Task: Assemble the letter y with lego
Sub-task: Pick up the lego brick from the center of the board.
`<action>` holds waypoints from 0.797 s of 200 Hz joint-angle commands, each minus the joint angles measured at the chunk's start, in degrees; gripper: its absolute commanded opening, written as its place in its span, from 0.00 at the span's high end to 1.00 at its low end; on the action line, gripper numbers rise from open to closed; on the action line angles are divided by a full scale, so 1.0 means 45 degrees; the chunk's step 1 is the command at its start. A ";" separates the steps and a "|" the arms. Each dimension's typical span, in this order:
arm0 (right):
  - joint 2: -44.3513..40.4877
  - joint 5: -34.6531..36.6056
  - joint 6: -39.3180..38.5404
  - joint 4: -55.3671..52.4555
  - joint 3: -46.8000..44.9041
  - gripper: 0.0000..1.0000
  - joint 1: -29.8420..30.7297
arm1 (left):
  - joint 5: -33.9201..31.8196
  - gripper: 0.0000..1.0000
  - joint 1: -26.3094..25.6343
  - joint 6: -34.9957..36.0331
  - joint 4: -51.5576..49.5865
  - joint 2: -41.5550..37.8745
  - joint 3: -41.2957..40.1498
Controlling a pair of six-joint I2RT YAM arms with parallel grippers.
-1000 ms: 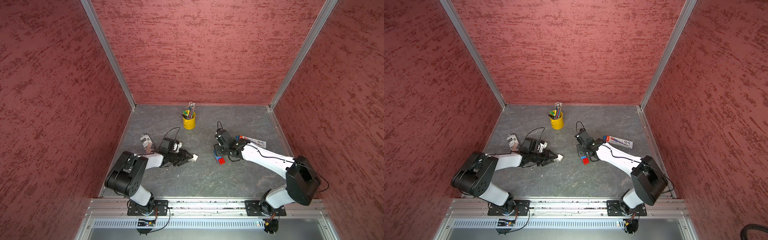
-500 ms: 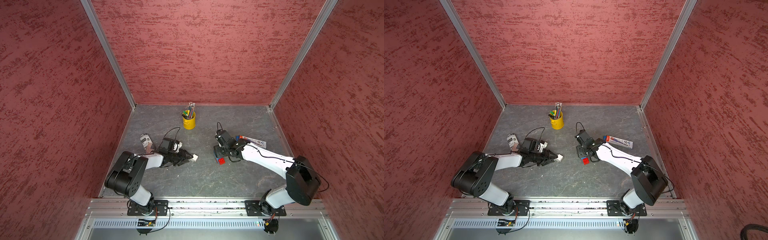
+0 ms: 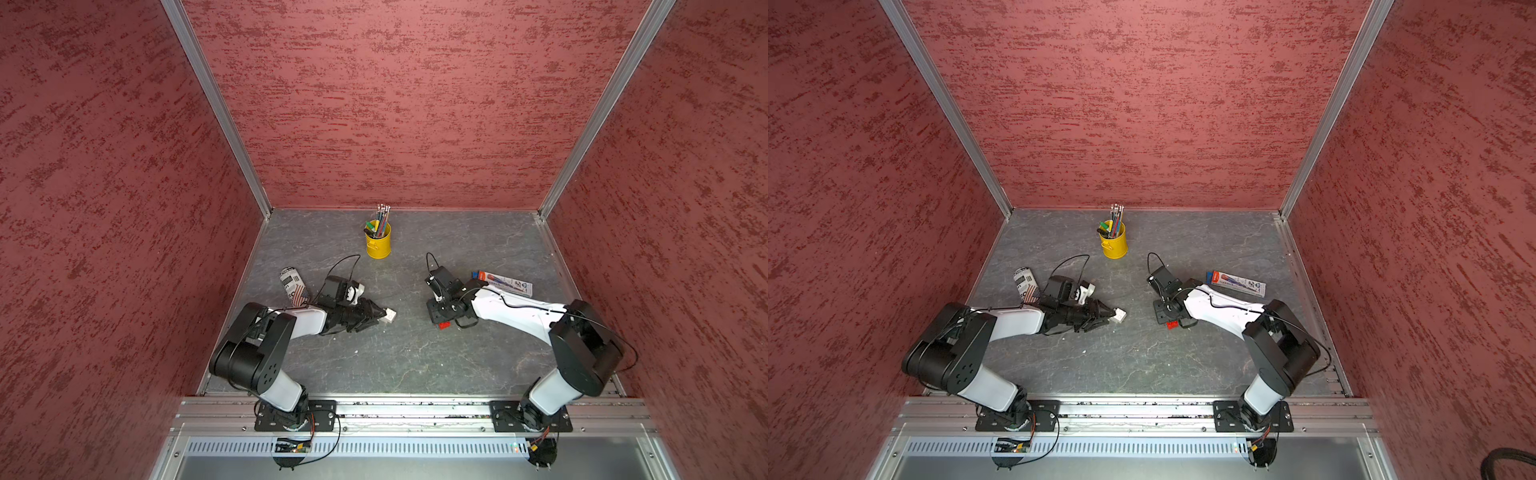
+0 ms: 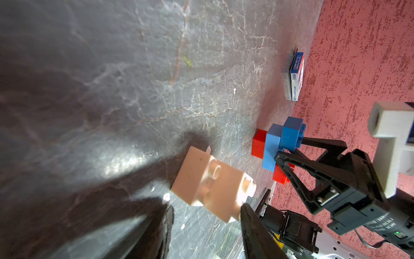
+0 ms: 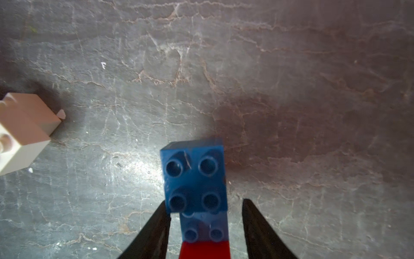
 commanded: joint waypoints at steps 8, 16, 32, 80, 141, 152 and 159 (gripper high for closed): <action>0.0359 -0.0089 -0.0198 -0.0052 0.0045 0.50 -0.0048 | -0.1277 0.50 0.0026 0.0163 -0.1107 0.0429 -0.0492; 0.0439 -0.0085 -0.0216 -0.0050 0.0073 0.52 -0.0049 | -0.1278 0.50 0.0028 0.0164 -0.1119 0.0413 -0.0467; 0.0536 -0.0010 -0.0257 -0.0091 0.0119 0.57 -0.0047 | -0.1287 0.50 0.0027 0.0178 -0.1138 0.0418 -0.0455; 0.0335 0.0054 -0.0666 -0.0267 0.0459 0.70 0.0026 | -0.1316 0.50 0.0016 0.0203 -0.1209 0.0428 -0.0417; 0.0033 -0.0771 -0.2427 -0.0384 0.1700 0.72 0.0705 | -0.1358 0.50 0.0032 0.0247 -0.1271 0.0494 -0.0455; 0.0074 -0.0958 -0.2789 -0.0348 0.1921 0.72 0.0881 | -0.1357 0.50 0.0032 0.0278 -0.1260 0.0497 -0.0481; 0.0129 -0.0983 -0.2993 -0.0309 0.2076 0.72 0.1009 | -0.1368 0.50 0.0039 0.0290 -0.1263 0.0525 -0.0477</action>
